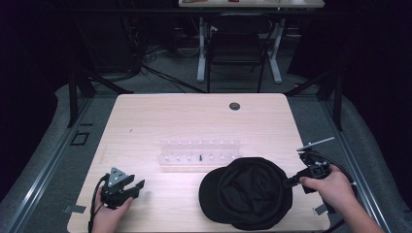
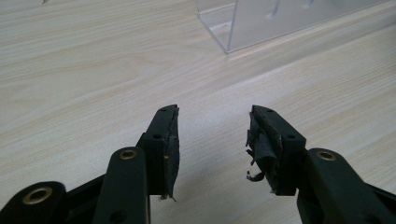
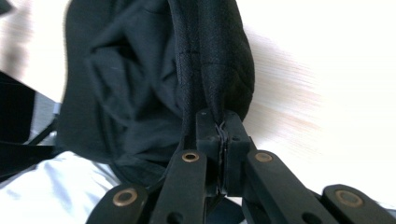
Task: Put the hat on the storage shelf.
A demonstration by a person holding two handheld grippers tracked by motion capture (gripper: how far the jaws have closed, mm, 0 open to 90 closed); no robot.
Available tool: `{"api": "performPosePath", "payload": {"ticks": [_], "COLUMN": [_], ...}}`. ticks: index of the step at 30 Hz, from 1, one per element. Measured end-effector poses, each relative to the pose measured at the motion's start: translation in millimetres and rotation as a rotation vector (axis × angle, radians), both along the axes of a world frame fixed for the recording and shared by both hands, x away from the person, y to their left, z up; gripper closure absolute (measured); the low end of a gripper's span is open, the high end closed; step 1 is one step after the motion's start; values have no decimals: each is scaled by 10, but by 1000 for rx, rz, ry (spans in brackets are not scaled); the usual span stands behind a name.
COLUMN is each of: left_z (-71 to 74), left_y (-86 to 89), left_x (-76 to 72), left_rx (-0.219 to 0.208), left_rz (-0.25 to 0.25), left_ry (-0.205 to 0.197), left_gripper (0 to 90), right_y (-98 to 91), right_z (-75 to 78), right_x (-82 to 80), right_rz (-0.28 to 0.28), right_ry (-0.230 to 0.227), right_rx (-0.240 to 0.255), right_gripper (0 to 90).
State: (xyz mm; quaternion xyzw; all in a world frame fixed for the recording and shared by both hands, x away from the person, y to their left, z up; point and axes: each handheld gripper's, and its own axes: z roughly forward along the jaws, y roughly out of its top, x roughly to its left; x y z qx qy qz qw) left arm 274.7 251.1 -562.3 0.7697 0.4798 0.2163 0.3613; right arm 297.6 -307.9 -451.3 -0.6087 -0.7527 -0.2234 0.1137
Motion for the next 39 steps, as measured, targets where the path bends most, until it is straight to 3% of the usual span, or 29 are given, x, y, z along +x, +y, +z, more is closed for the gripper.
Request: {"api": "performPosePath", "payload": {"ticks": [4, 12, 15, 20, 23, 32, 39], "left_z": [1, 0, 0, -4, -1, -6, -10], "left_y": [0, -2, -5, -9, -9, -11, -23], "left_x": [-1, -1, -2, -2, -3, -2, -2], "left_rx": [-2, 0, 1, 0, 0, -2, -1], "left_rz": [-1, -1, -2, -3, -4, -3, -3], "left_ry": [-1, 0, 1, 2, 1, 2, 1], "left_gripper": [527, 527, 526, 526, 526, 525, 526], "right_y": [22, 72, 84, 120, 134, 107, 105], "right_z": [136, 314, 429, 558, 656, 767, 1009], "right_x": [-12, -44, -53, -72, -78, -89, -112], "right_rz": [-7, -2, 28, 24, 31, 21, 21], "right_ry": [-8, -23, -25, -39, -55, -69, -103], "right_rx": [62, 121, 174, 224, 239, 246, 249], "right_gripper": [885, 885, 885, 885, 885, 886, 885]}}
